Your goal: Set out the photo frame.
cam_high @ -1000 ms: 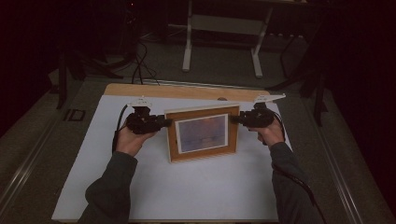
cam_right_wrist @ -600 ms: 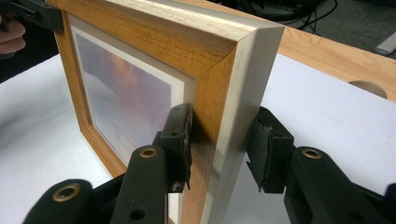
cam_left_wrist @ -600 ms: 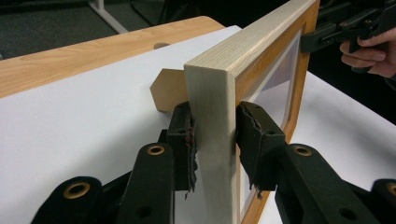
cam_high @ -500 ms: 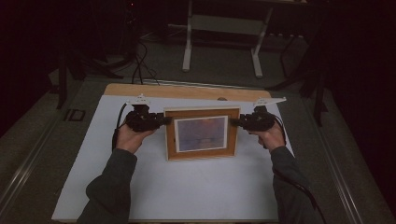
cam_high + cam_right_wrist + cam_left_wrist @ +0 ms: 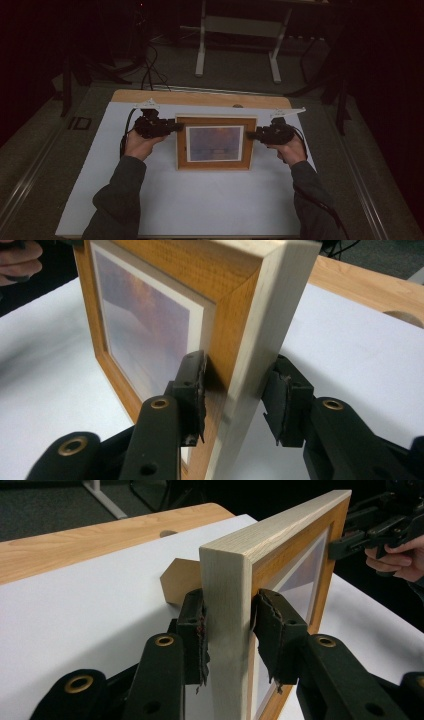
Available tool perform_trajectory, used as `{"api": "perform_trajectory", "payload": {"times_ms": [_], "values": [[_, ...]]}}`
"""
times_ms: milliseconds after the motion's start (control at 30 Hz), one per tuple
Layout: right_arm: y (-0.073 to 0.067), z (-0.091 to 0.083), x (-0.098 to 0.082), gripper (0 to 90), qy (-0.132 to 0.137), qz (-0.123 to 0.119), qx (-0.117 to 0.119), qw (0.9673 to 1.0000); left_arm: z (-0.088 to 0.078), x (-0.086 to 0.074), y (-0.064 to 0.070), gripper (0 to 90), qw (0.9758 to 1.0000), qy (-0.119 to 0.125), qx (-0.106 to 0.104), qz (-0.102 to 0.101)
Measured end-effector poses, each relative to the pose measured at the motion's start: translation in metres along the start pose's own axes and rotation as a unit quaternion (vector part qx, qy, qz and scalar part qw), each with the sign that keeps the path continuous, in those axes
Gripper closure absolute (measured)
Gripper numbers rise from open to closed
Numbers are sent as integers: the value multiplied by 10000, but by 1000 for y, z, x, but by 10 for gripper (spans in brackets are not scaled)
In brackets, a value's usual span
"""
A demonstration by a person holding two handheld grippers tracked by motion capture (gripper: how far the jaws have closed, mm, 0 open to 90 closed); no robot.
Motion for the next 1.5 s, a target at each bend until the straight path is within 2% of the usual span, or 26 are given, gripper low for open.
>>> {"api": "perform_trajectory", "payload": {"times_ms": [267, 733, 833, 933, 1033, 1167, 1400, 1500], "values": [[-4, 0, -6, 645, -94, -115, -26, 9999, -2, 2, -4, 662, 10000, -20, -19, -15], [-5, -2, -8, 658, -94, -203, -18, 9997, -1, 2, -8, 656, 9999, -24, -130, -85], [-5, -2, -8, 657, -87, -203, -13, 9998, -1, 2, -7, 655, 9999, -72, -67, -68], [-5, -1, -8, 653, -64, -201, -39, 9998, 0, 2, -7, 647, 9999, -98, -44, -136], [-5, -1, -8, 649, -57, -181, -62, 9998, 2, 0, -6, 628, 9997, -219, -29, -123], [-6, 1, -9, 621, -64, -189, -46, 9998, 5, -2, -5, 610, 9996, -265, -34, -114], [-6, 1, -11, 561, -123, -133, 14, 9998, 2, -1, -2, 574, 9998, -184, -40, -106], [-5, 4, -11, 494, -145, -117, 59, 9998, -3, -2, 1, 569, 9999, -97, -68, -80]]}}
Point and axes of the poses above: each handheld gripper's, and its own axes: z roughly forward along the jaws, x roughly out of its top, y roughly to its right, the point moved 5 cm from there along z, roughly forward along the jaws, and after that the axes turned 9 degrees about -x, right-handed, at the moved point
